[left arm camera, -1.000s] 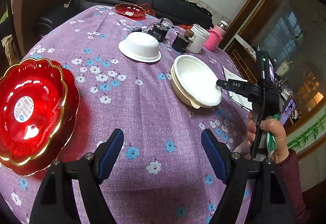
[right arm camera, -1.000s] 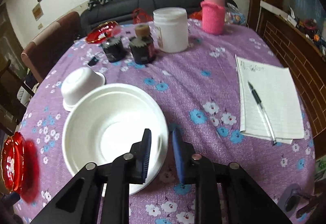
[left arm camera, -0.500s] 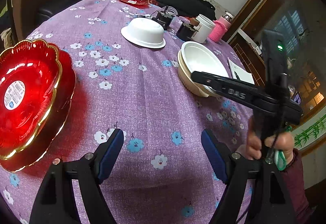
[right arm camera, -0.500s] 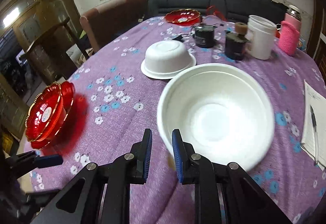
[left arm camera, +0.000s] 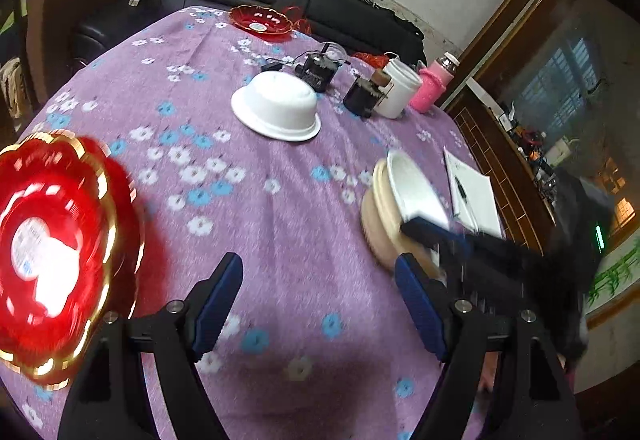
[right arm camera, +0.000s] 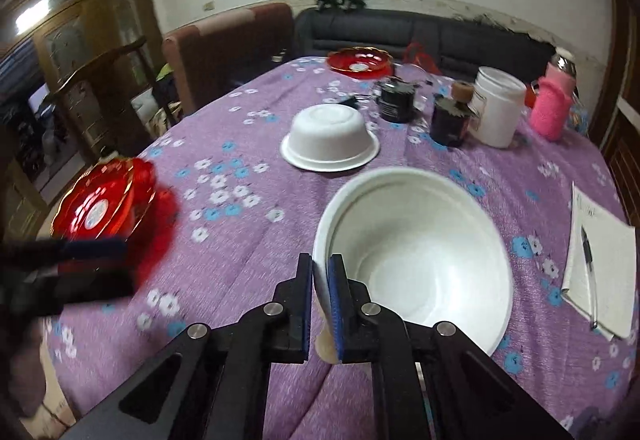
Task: Organize plates and bowls
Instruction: 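Grip the white bowl rim and lift it out of the beige bowl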
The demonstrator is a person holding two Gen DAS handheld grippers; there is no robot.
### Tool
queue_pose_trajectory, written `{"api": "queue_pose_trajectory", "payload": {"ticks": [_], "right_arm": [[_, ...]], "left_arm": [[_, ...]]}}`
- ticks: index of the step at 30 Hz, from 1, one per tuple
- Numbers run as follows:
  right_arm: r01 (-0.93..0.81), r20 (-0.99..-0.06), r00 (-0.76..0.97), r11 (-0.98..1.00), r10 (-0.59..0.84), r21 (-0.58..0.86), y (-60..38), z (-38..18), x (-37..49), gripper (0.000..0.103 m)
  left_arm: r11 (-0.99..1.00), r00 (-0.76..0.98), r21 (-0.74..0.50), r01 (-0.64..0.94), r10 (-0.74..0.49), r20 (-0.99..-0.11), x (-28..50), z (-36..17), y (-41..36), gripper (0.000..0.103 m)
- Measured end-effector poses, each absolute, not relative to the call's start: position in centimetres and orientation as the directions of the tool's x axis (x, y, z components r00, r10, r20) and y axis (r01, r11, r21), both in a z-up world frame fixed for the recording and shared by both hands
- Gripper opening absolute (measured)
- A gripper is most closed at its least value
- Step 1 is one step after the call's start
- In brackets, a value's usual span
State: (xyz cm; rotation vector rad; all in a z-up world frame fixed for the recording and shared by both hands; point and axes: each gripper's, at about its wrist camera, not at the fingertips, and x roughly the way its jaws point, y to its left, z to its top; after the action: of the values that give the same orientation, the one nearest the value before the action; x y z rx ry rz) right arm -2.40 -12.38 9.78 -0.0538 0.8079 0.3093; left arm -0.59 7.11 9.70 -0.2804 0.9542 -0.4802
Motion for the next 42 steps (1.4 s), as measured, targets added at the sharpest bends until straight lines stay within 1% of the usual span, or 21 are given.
{"api": "queue_pose_trajectory", "payload": {"ticks": [4,10,13,20,21,22,23,24,25,29,33,36,37,39,40,41,42], "right_arm": [[-0.34,-0.696,0.669,0.94,0.261,0.026,-11.1,10.6,-4.6,0.007],[-0.363,-0.655,0.708,0.932,0.265,-0.016,-10.4,12.0,-6.3,0.007],[-0.382,-0.651,0.715,0.923,0.256,-0.056,-9.3,11.9,-7.0,0.007],[-0.437,-0.658,0.71,0.89,0.252,-0.13,-6.8,10.6,-8.6,0.007],[-0.44,-0.658,0.71,0.887,0.25,-0.138,-6.7,10.5,-8.7,0.007],[-0.442,-0.657,0.712,0.885,0.248,-0.144,-6.5,10.3,-8.8,0.007],[-0.441,-0.655,0.716,0.884,0.243,-0.155,-6.4,10.3,-8.9,0.007],[-0.437,-0.651,0.723,0.884,0.233,-0.169,-6.4,10.2,-8.9,0.007],[-0.438,-0.65,0.723,0.883,0.233,-0.171,-6.4,10.2,-9.0,0.007],[-0.442,-0.65,0.721,0.882,0.241,-0.162,-6.6,10.1,-9.3,0.008],[-0.453,-0.636,0.722,0.881,0.273,-0.136,-6.8,10.4,-9.4,0.009],[-0.462,-0.641,0.674,0.887,0.368,0.024,-9.1,11.1,-8.9,0.011],[-0.448,-0.627,0.664,0.888,0.407,0.102,-10.5,11.5,-8.9,0.012],[-0.423,-0.597,0.657,0.881,0.46,0.212,-12.8,12.1,-9.0,0.014],[-0.389,-0.568,0.66,0.87,0.492,0.302,-15.0,12.3,-9.2,0.017],[-0.349,-0.553,0.675,0.872,0.489,0.344,-16.3,12.4,-9.2,0.019],[-0.297,-0.547,0.696,0.88,0.465,0.371,-17.7,12.4,-9.2,0.024]], "left_arm": [[0.84,0.445,-0.473,0.266,-0.542,-0.713,0.9,9.8,6.1,0.078],[0.802,0.354,-0.53,0.276,-0.597,-0.72,2.2,9.1,4.5,0.078],[0.786,0.3,-0.55,0.282,-0.617,-0.728,3.2,8.4,3.7,0.078],[0.755,0.214,-0.612,0.236,-0.655,-0.725,4.3,6.7,2.8,0.077],[0.752,0.211,-0.615,0.239,-0.658,-0.722,4.3,6.6,2.7,0.072],[0.751,0.211,-0.613,0.245,-0.658,-0.723,4.3,6.7,2.4,0.051],[0.756,0.2,-0.603,0.255,-0.652,-0.731,4.3,6.6,2.1,0.026],[0.766,0.201,-0.59,0.255,-0.639,-0.743,4.4,6.5,2.1,0.017],[0.768,0.198,-0.586,0.258,-0.636,-0.746,4.4,6.3,1.9,0.013],[0.781,0.231,-0.555,0.285,-0.618,-0.751,3.8,6.7,1.6,0.008],[0.77,0.252,-0.571,0.285,-0.635,-0.73,3.7,7.1,2.1,0.006],[0.76,0.262,-0.585,0.283,-0.648,-0.715,3.7,7.2,2.4,0.006],[0.765,0.268,-0.578,0.282,-0.642,-0.719,3.7,7.2,2.4,0.005],[0.769,0.272,-0.574,0.28,-0.637,-0.721,3.6,7.1,2.6,0.005],[0.772,0.274,-0.57,0.282,-0.634,-0.723,3.5,7.0,2.7,0.005],[0.773,0.278,-0.567,0.285,-0.633,-0.723,3.4,7.0,2.7,0.005],[0.774,0.281,-0.564,0.289,-0.632,-0.722,3.3,7.0,2.7,0.005]]}}
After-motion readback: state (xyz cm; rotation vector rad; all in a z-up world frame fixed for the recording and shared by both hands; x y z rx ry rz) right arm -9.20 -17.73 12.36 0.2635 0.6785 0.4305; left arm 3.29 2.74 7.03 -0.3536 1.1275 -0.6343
